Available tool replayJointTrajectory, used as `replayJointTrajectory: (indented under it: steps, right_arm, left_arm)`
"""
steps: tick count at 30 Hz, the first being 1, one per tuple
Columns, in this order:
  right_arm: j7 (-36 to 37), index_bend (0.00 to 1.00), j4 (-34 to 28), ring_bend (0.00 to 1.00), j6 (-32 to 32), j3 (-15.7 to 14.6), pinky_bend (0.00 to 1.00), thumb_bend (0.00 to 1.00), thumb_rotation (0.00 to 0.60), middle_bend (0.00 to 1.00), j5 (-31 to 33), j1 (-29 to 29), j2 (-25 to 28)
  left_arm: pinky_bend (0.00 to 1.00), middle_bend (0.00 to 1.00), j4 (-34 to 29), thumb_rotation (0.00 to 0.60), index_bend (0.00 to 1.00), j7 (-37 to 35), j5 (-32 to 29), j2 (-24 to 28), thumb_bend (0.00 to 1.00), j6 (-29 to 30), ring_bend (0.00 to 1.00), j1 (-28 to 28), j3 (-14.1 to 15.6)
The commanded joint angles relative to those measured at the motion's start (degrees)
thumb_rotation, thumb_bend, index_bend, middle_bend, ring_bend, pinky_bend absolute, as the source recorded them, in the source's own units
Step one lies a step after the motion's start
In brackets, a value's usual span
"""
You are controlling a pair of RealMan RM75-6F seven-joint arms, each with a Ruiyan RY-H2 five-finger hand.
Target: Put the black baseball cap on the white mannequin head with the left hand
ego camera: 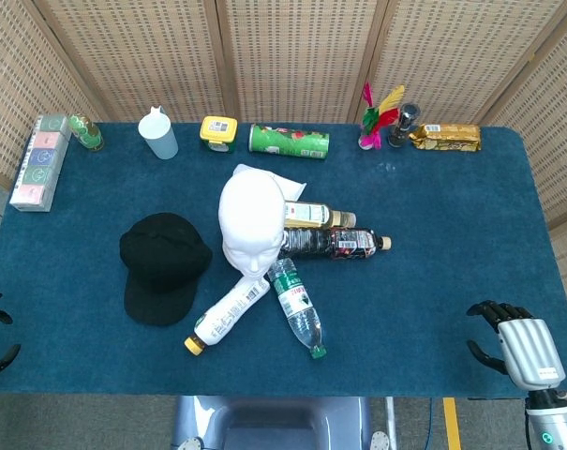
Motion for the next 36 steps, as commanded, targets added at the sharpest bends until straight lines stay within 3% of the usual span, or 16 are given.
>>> replayJointTrajectory:
  steps: [1, 3, 9, 21, 36]
  right_arm:
    - [-0.1, 0.39, -0.1, 0.44, 0.2, -0.1, 0.46, 0.26, 0.6, 0.42, 0.1, -0.2, 0.1]
    - [0.0, 0.39, -0.2, 0.44, 0.4, -0.1, 0.46, 0.26, 0.6, 0.42, 0.1, -0.3, 0.3]
    - [0.1, 0.39, -0.2, 0.44, 1.2, -0.1, 0.46, 0.26, 0.6, 0.42, 0.2, -0.8, 0.6]
    - [0.4, 0.39, 0.0, 0.45, 2.4, 0.0, 0.47, 0.26, 0.6, 0.42, 0.3, -1.5, 1.0]
    - [1.9, 0.39, 0.6, 0.45, 3.9, -0.1, 0.47, 0.26, 0.6, 0.42, 0.4, -2.6, 1.3]
  left_arm:
    - [0.41, 0.3, 1.2, 0.6, 0.53, 1.1, 1.2, -1.1, 0.18, -2.6, 0.23, -1.5, 0.6]
    - [0.44, 0.34, 1.9, 0.6, 0.58, 2.2, 1.9, -1.8, 0.18, -4.1, 0.26, -2.5, 0.7]
    - [0.5, 0.48, 5.0, 0.6, 0.58, 5.2, 4.2, -5.6, 0.17, -8.7, 0.33, -6.8, 0.0]
    - [0.56, 0.53, 12.8, 0.6, 0.6, 5.6, 6.6, -16.8, 0.13, -16.5, 0.35, -14.3, -0.8]
    - [0.56, 0.53, 18.8, 0.6, 0.6, 6.0, 7.5, -26.1, 0.13, -18.4, 0.35, -19.0, -1.6]
